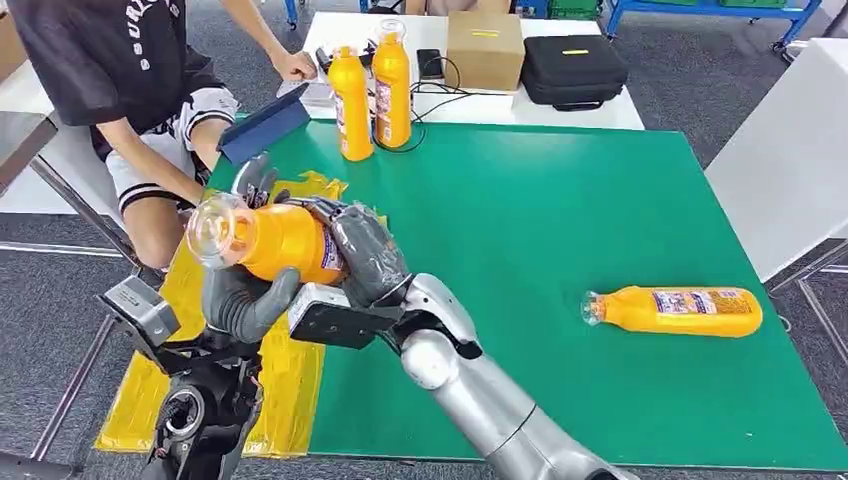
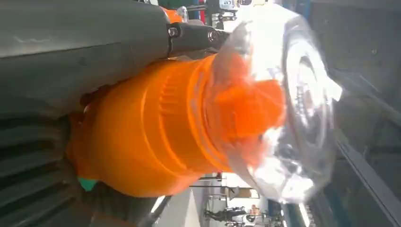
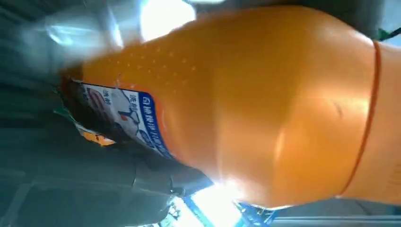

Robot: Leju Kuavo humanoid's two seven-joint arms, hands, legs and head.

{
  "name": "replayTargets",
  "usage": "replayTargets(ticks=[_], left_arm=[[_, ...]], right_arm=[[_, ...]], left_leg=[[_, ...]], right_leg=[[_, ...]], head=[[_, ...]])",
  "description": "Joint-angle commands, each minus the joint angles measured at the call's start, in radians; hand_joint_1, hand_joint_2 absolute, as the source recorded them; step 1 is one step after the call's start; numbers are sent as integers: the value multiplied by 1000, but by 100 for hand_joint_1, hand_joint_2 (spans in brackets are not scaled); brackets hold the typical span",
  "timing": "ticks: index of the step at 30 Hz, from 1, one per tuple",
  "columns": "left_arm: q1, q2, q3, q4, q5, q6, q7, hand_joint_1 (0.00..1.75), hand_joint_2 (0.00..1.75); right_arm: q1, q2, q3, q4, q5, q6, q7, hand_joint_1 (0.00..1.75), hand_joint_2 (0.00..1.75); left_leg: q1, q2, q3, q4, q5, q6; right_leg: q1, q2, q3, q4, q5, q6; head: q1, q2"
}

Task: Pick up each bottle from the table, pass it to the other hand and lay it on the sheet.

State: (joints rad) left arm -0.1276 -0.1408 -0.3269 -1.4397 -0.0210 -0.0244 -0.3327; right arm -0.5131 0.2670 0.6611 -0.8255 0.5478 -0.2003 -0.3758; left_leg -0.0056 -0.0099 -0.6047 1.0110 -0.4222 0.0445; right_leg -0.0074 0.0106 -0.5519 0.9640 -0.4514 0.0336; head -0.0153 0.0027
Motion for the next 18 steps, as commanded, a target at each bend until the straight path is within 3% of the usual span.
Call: replayTargets(ticks=[1,18], left_arm=[[-46,30,-11,102,5,14,2,0,175],[-45,31,-10,107,0,25,1,0,175]], right_arm=[[-78,-1,136,101,-12,0,6,175,175],[-84,7,158,131,-16,-9,7,175,175]], left_leg=[[0,2,3,-1,-1,-1],[0,1,2,-1,-1,-1]], right_leg=[[0,1,2,-1,0,-1],[0,-1,2,-1,-1,0]], head=[[0,0],[0,0]])
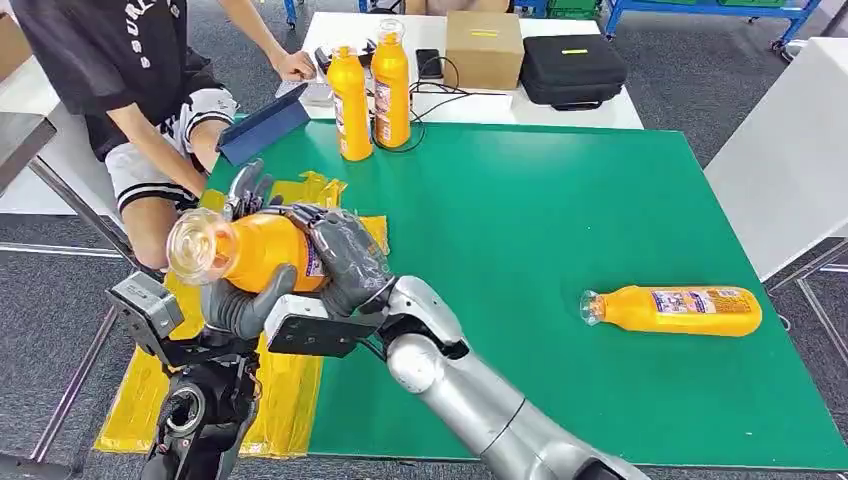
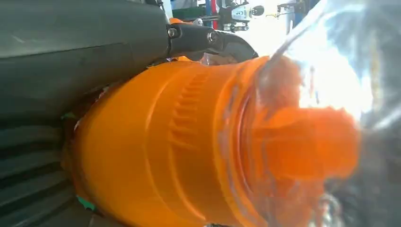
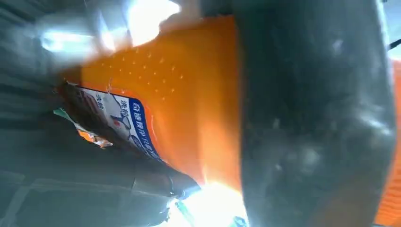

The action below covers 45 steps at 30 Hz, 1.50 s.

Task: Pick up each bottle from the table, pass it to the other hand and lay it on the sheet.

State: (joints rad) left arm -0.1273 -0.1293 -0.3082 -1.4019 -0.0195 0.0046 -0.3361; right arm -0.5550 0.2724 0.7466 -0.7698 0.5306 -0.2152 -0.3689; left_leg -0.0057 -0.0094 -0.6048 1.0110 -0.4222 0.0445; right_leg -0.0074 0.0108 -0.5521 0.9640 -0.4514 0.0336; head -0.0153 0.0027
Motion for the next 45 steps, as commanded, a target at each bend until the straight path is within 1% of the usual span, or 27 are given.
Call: replayTargets(ticks=[1,3,5,6,7,9,10,11,12,13,14,19,20,21,22,24,26,27,28,30,31,33,34,36,39,40,45], left_arm=[[-45,19,-30,71,-14,11,2,0,175],[-45,17,-29,66,-21,19,1,0,175],[-46,11,-21,58,-23,35,2,0,175],[-46,8,-15,53,-24,48,-4,0,175],[-46,6,-10,47,-26,65,-18,0,175],[-43,4,-3,31,-23,86,-31,0,175],[-38,4,0,20,-27,109,-33,7,175],[-38,4,-1,18,-28,115,-34,124,175],[-37,5,-1,19,-28,115,-34,155,175],[-34,5,-1,19,-26,118,-34,171,175],[-31,6,-2,22,-25,121,-36,173,175],[-23,4,-2,34,-21,131,-45,173,175],[-23,3,-2,35,-21,132,-45,171,175],[-24,3,-4,40,-22,134,-48,171,175],[-26,4,-5,44,-22,134,-49,173,175],[-29,6,-7,49,-21,136,-51,173,175],[-29,6,-7,49,-21,136,-51,173,175],[-29,6,-7,49,-21,136,-51,173,175],[-29,6,-7,49,-21,136,-51,173,175],[-29,6,-7,49,-21,136,-51,173,175],[-29,6,-7,49,-21,136,-51,173,175],[-29,6,-7,49,-21,136,-51,173,175],[-29,6,-7,49,-21,136,-51,173,175],[-29,6,-7,49,-21,136,-51,173,175],[-29,6,-7,49,-21,136,-51,173,175],[-29,6,-7,49,-21,136,-51,173,175],[-29,6,-7,49,-21,136,-51,173,175]], right_arm=[[-47,2,80,85,-3,4,3,175,175],[-53,5,91,100,-2,11,10,175,175],[-66,12,126,139,14,17,26,175,175],[-66,15,135,149,17,25,27,175,175],[-64,17,142,156,21,27,30,175,175],[-60,22,151,166,28,25,35,175,175],[-57,23,154,171,27,23,37,175,175],[-57,23,154,172,26,22,37,175,175],[-56,21,154,173,26,22,37,175,175],[-58,21,154,176,24,28,37,175,175],[-56,20,150,176,17,34,36,175,175],[-51,16,148,179,14,31,33,175,175],[-50,16,147,180,13,30,33,175,175],[-49,16,146,184,14,27,33,175,175],[-47,16,142,187,9,30,32,175,175],[-45,16,136,188,2,36,25,175,175],[-45,16,136,188,2,36,25,175,175],[-45,16,136,188,2,36,25,175,175],[-45,16,136,188,2,36,25,175,175],[-45,16,136,188,2,36,25,175,175],[-45,16,136,188,2,36,25,175,175],[-45,16,136,188,2,36,25,175,175],[-45,16,136,188,2,36,25,175,175],[-45,16,136,188,2,36,25,175,175],[-45,16,136,188,2,36,25,175,175],[-45,16,136,188,2,36,25,175,175],[-45,16,136,188,2,36,25,175,175]], left_leg=[[1,0,5,-2,-1,-2],[0,0,2,-1,-1,-1],[1,0,5,-2,-1,-2],[0,0,3,-1,-1,-2],[1,0,4,-1,-1,-2],[0,0,3,-1,-1,-2],[1,0,5,-2,-1,-3],[1,0,7,-3,-2,-3],[1,0,5,-2,-1,-3],[1,-1,4,-1,-1,-2],[2,-2,6,-2,-2,-3],[1,-1,3,-1,-1,-2],[1,-1,5,-2,-1,-3],[1,-1,3,-1,-1,-2],[1,-1,5,-2,-1,-2],[1,-2,2,-1,0,-2],[1,-2,4,-2,-1,-2],[1,-1,2,-1,0,-1],[1,-2,5,-2,-1,-3],[1,-2,2,-1,0,-2],[1,-2,5,-2,-1,-3],[1,-1,3,-1,-1,-2],[1,-2,5,-2,-1,-3],[1,-2,5,-2,-1,-3],[1,-1,2,-1,0,-2],[1,-2,4,-2,-1,-2],[1,-2,3,-2,0,-2]], right_leg=[[1,-1,5,-2,-1,-1],[0,-1,2,-1,-1,0],[0,-1,5,-2,-1,-1],[0,-1,3,-1,-1,-1],[1,-1,5,-2,-1,-1],[0,-1,3,-1,-1,-1],[1,-1,6,-2,-2,-1],[1,-2,7,-3,-2,-1],[1,-2,6,-2,-2,-1],[1,-2,5,-2,-2,-1],[2,-4,7,-3,-2,-1],[1,-2,3,-2,-1,-1],[1,-3,6,-3,-2,-1],[1,-2,3,-2,-1,-1],[1,-3,5,-3,-2,-1],[1,-3,2,-2,-1,-1],[1,-3,5,-3,-2,-1],[0,-2,2,-1,-1,-1],[1,-3,5,-3,-2,-1],[1,-3,2,-2,-1,-1],[1,-4,6,-3,-2,-1],[1,-2,3,-2,-1,-1],[1,-3,5,-3,-2,-1],[1,-4,6,-3,-2,-1],[1,-2,2,-2,-1,-1],[1,-3,4,-2,-2,-1],[0,-3,3,-2,-1,-1]], head=[[0,0],[0,0],[0,0],[0,0],[0,0],[0,0],[0,0],[0,0],[-1,0],[0,0],[0,0],[0,0],[0,0],[0,0],[0,0],[0,0],[0,0],[0,0],[0,0],[0,0],[0,0],[0,0],[0,0],[0,0],[0,0],[0,0],[0,0]])
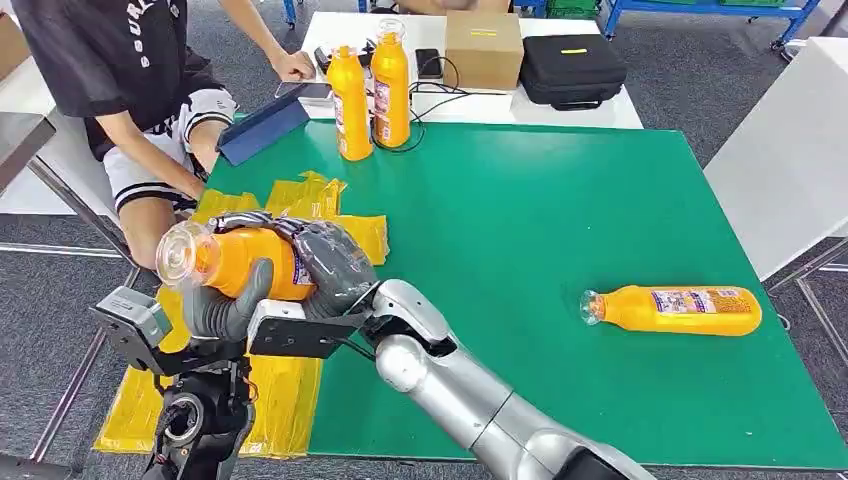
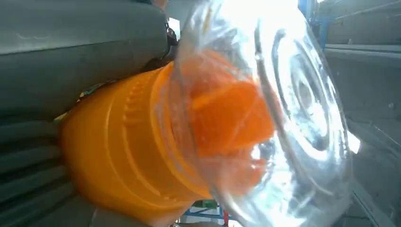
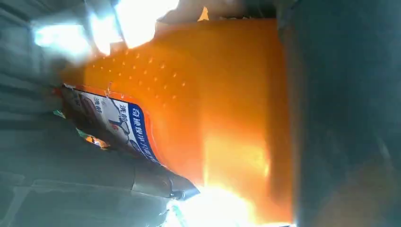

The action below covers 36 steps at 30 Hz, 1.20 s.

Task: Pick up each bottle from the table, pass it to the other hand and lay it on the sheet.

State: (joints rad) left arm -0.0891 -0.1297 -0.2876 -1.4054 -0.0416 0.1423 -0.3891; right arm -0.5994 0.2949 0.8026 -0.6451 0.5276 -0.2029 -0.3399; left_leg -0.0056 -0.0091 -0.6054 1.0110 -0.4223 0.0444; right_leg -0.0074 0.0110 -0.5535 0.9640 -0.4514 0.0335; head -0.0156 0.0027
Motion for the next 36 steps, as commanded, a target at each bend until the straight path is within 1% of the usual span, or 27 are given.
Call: replayTargets(ticks=[1,2,5,9,10,11,12,13,14,15,16,17,18,19,20,21,22,24,25,26,27,28,30,31,33,34,36], left_arm=[[-68,6,-28,52,1,-2,2,173,175],[-68,6,-28,52,1,-2,2,173,175],[-70,7,-28,54,1,-1,1,173,175],[-72,11,-26,64,7,2,-6,175,175],[-73,12,-26,69,8,2,-7,175,175],[-75,12,-26,73,8,1,-8,175,175],[-78,11,-26,78,8,1,-9,175,175],[-82,10,-25,83,8,0,-9,175,175],[-86,10,-25,87,8,0,-9,175,175],[-87,10,-23,88,9,1,-11,175,175],[-85,9,-17,87,9,7,-16,175,175],[-83,11,-13,85,9,9,-17,175,175],[-35,8,30,42,3,116,-30,175,175],[1,22,44,2,0,118,-25,175,175],[19,22,53,-15,-2,117,-24,175,175],[29,21,55,-23,-10,115,-22,175,175],[37,13,59,-27,-26,113,-18,175,175],[42,1,62,-27,-53,124,-12,175,175],[43,-5,64,-26,-65,130,-9,175,175],[43,-8,68,-25,-88,145,-5,175,175],[45,-13,76,-26,-94,148,-3,175,175],[46,-15,82,-25,-97,147,0,175,175],[47,-16,89,-22,-100,144,3,175,175],[47,-17,91,-19,-102,141,4,175,175],[49,-19,93,-12,-108,138,5,175,175],[50,-19,92,-6,-116,142,5,175,175],[52,-21,94,-2,-135,157,2,175,175]], right_arm=[[-1,-6,80,63,5,23,-4,175,175],[-1,-6,80,63,5,23,-4,175,175],[-1,-7,78,61,4,21,-5,175,175],[7,-18,67,54,2,14,-10,175,175],[7,-21,63,53,2,12,-12,175,175],[8,-23,58,53,3,10,-13,175,175],[8,-24,54,52,3,7,-15,175,175],[7,-25,48,51,1,7,-16,175,175],[7,-25,37,48,-9,14,-18,175,175],[15,-24,-4,27,-61,36,-41,72,175],[20,-34,-25,-15,-83,23,-58,0,175],[24,-42,-38,-48,-94,16,-59,0,175],[120,-139,-175,-369,-255,-146,-172,0,175],[180,-260,-208,-663,-263,-65,-17,0,175],[214,-289,-249,-763,-255,-23,28,0,175],[239,-294,-278,-806,-244,-14,41,0,175],[269,-280,-312,-826,-221,-3,41,0,175],[304,-267,-332,-832,-184,-17,23,0,175],[324,-264,-341,-840,-165,-36,12,0,175],[339,-263,-351,-848,-138,-64,4,0,175],[350,-265,-359,-857,-133,-73,4,0,175],[362,-271,-370,-868,-131,-79,6,0,175],[377,-279,-385,-877,-129,-85,9,0,175],[384,-281,-391,-880,-128,-88,9,0,175],[392,-281,-396,-880,-124,-90,9,0,175],[393,-281,-396,-873,-122,-91,9,0,175],[391,-280,-394,-862,-113,-95,8,0,175]], left_leg=[[1,-2,5,-2,-1,-3],[1,-2,4,-2,-1,-2],[1,-3,9,-4,-2,-4],[1,-3,7,-3,-2,-3],[1,-2,5,-2,-1,-2],[1,-2,6,-3,-1,-3],[1,-2,4,-2,-1,-2],[1,-3,9,-4,-2,-4],[1,-3,4,-2,-1,-2],[1,-3,7,-3,-1,-3],[1,-3,4,-2,0,-2],[1,-3,5,-2,-1,-3],[1,-3,4,-2,-1,-2],[1,-3,2,-1,-1,-2],[1,-5,4,-2,-1,-2],[1,-6,1,0,-1,-1],[1,-7,3,0,-2,-2],[-1,-12,-1,-1,0,0],[0,-12,2,-2,-2,0],[1,-10,0,-1,-1,-1],[-1,-10,-1,-1,-1,-1],[0,-13,1,-1,-1,-1],[-1,-11,-1,-1,0,-1],[-1,-10,2,-2,-2,-2],[0,-8,-1,-1,-1,-1],[0,-7,1,-2,-1,-1],[0,-7,-1,-1,-1,-1]], right_leg=[[1,-4,7,-3,-2,-1],[1,-3,5,-2,-2,-1],[1,-5,11,-5,-3,-2],[1,-5,9,-3,-3,-1],[1,-3,6,-3,-2,-1],[1,-4,8,-3,-2,-1],[1,-4,5,-2,-1,-1],[2,-6,11,-5,-3,-1],[1,-4,6,-3,-2,-1],[1,-5,8,-4,-2,-1],[1,-4,5,-2,-1,-1],[1,-5,6,-2,-2,-1],[1,-4,5,-2,-2,-1],[1,-5,4,-2,-2,0],[1,-7,6,-3,-2,0],[1,-7,4,-3,-2,0],[1,-9,6,-3,-3,0],[-1,-13,4,-1,-3,0],[0,-13,8,-3,-3,0],[1,-11,6,-3,-2,-1],[0,-12,4,-3,-2,-1],[0,-15,5,-3,-3,-1],[0,-13,2,-3,-2,-1],[0,-12,5,-3,-3,-1],[0,-10,2,-3,-1,0],[0,-10,4,-4,-2,-1],[0,-10,1,-3,-1,0]], head=[[0,0],[0,0],[0,0],[0,0],[0,0],[0,0],[0,0],[0,0],[0,0],[0,0],[0,0],[0,0],[0,0],[0,0],[0,0],[-1,0],[0,0],[2,0],[2,0],[2,0],[-1,0],[2,0],[1,0],[0,0],[0,0],[1,0],[1,0]])
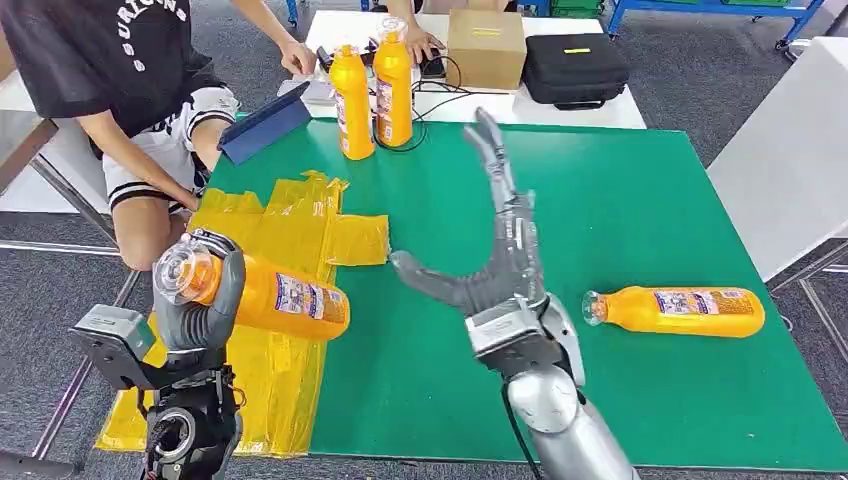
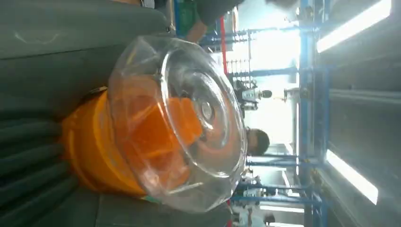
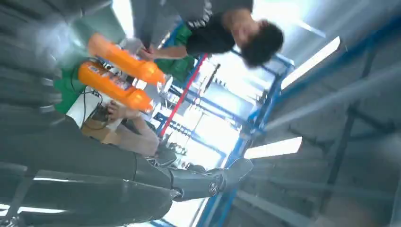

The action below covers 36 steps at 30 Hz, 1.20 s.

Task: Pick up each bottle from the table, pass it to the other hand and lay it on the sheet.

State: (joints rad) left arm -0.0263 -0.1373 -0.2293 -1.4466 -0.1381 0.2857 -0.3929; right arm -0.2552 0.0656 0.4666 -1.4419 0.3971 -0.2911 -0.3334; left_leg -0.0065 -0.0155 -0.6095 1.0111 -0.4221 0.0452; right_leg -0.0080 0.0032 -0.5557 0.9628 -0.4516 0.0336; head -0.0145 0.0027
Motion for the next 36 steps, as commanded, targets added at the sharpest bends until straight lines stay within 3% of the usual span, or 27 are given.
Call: replayTargets(ticks=[1,14,16,23,27,33,34,36], left_arm=[[-9,-15,36,42,-39,14,5,175,175],[-10,-15,37,41,-39,14,5,175,175],[-12,-15,39,44,-103,72,-1,175,175],[-9,-14,44,47,-483,288,30,175,175],[-49,-4,-15,142,-924,361,133,175,175],[-59,-15,-23,168,-940,369,143,175,175],[-90,5,-66,239,-1215,354,252,175,175],[-143,26,-123,355,-1433,412,380,175,175]], right_arm=[[45,-49,-57,-59,19,-8,1,0,175],[43,-48,-57,-60,19,-8,1,0,175],[46,-43,-63,-64,41,-27,-2,0,175],[51,-39,-132,-145,172,-79,22,0,175],[61,-51,-187,-199,295,-93,51,0,175],[66,-52,-196,-200,296,-93,50,0,175],[68,-69,-199,-194,335,-111,55,0,175],[73,-85,-211,-191,355,-120,54,0,175]], left_leg=[[1,-1,7,-3,-2,-3],[1,0,3,-1,-1,-2],[1,1,6,-2,-1,-3],[1,1,6,-2,-2,-3],[1,-2,4,-1,-1,-2],[1,-1,6,-2,-1,-3],[0,0,5,-2,-1,-2],[0,-2,7,-4,0,-3]], right_leg=[[1,-2,7,-3,-2,-1],[1,-1,4,-1,-1,-1],[1,0,6,-2,-2,-1],[1,-1,6,-2,-2,-1],[0,-3,5,-1,-2,0],[1,-2,7,-2,-1,-1],[0,-1,5,-2,-1,-1],[0,-3,8,-3,-2,-1]], head=[[-1,0],[0,0],[0,0],[0,0],[0,0],[0,0],[-1,0],[0,0]])
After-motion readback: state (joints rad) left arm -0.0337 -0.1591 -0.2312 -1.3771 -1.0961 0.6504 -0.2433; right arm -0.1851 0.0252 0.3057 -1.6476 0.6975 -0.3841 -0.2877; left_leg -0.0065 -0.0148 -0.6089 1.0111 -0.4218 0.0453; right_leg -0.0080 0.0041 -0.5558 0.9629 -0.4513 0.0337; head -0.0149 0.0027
